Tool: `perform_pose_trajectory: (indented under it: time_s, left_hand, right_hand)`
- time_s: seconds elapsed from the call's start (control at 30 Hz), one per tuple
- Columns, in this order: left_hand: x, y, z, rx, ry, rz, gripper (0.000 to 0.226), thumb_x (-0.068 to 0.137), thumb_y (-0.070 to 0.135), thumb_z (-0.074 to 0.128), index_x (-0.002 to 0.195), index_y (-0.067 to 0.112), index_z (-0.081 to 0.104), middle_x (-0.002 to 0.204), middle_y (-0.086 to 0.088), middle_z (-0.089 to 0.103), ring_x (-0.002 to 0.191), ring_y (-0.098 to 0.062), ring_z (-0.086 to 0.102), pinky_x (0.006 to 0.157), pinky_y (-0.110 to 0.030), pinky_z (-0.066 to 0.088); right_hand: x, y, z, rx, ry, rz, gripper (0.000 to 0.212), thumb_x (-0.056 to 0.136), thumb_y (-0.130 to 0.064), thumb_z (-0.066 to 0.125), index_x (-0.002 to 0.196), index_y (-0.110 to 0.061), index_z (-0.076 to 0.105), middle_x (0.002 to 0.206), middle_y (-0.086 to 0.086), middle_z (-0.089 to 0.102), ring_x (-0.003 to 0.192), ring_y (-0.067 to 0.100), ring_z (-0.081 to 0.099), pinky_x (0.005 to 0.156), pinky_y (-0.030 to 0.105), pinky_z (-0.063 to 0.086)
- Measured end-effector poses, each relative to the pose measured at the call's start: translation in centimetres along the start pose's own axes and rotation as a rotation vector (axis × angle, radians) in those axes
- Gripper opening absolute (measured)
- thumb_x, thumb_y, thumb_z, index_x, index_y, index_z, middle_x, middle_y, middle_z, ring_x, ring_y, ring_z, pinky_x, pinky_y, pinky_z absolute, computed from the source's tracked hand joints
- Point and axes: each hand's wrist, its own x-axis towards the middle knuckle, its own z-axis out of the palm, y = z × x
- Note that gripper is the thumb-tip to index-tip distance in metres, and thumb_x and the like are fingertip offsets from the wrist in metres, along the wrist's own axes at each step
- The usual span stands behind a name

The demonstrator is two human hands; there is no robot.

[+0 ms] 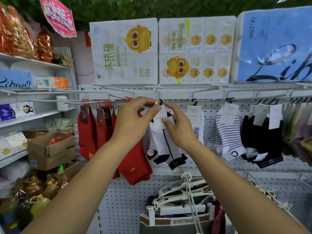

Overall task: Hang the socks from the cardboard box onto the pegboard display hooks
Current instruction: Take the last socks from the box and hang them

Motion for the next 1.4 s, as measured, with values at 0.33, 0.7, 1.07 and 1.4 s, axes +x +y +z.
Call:
perform_pose_trajectory:
  time_s: [0.33, 0.7, 1.07, 1.4]
  left_hand:
    - [-3.2, -0.8, -1.7, 0.031, -0.102, -0.093, 0.032, 0.097, 0.033, 0.068, 0.127, 0.043, 0.066, 0.126, 0.024, 0.067, 0.118, 0.003, 0.059, 0.102, -0.024, 0.045]
    - [-11.0, -6.2, -8.8, 0.270, 0.332, -0.511, 0.023, 0.092, 0.038, 0.073, 0.111, 0.026, 0.066, 0.111, 0.008, 0.070, 0.103, -0.004, 0.064, 0.096, -0.035, 0.054]
    - [-8.7, -12.2, -12.5, 0.118, 0.046, -0.695, 0.065, 0.091, 0.035, 0.075, 0.146, 0.016, 0.046, 0.149, -0.001, 0.050, 0.135, -0.017, 0.048, 0.112, -0.035, 0.039]
    - [-4.4, -17.6, -12.1, -0.074, -0.126, -0.667, 0.072, 0.084, 0.029, 0.083, 0.143, 0.014, 0.046, 0.140, -0.002, 0.057, 0.124, -0.014, 0.055, 0.099, -0.029, 0.048]
  right_hand:
    - [-0.9, 0.7, 0.7, -0.062, 0.080, 0.082, 0.054, 0.096, -0.018, 0.065, 0.145, -0.029, 0.045, 0.123, -0.001, 0.057, 0.106, 0.014, 0.056, 0.093, 0.032, 0.049]
    - [-6.6, -0.6, 2.7, 0.003, -0.077, 0.025, 0.014, 0.095, -0.024, 0.068, 0.106, -0.018, 0.062, 0.102, -0.003, 0.065, 0.089, 0.006, 0.063, 0.070, 0.007, 0.046]
    - [-7.8, 0.6, 10.2, -0.035, -0.256, 0.311, 0.080, 0.085, -0.043, 0.077, 0.145, -0.009, 0.037, 0.143, 0.006, 0.051, 0.125, 0.020, 0.053, 0.096, 0.027, 0.042]
    - [-7.1, 2.3, 13.9, -0.051, -0.135, 0.482, 0.040, 0.093, -0.036, 0.070, 0.116, -0.004, 0.064, 0.104, 0.012, 0.073, 0.087, 0.029, 0.074, 0.085, 0.046, 0.059]
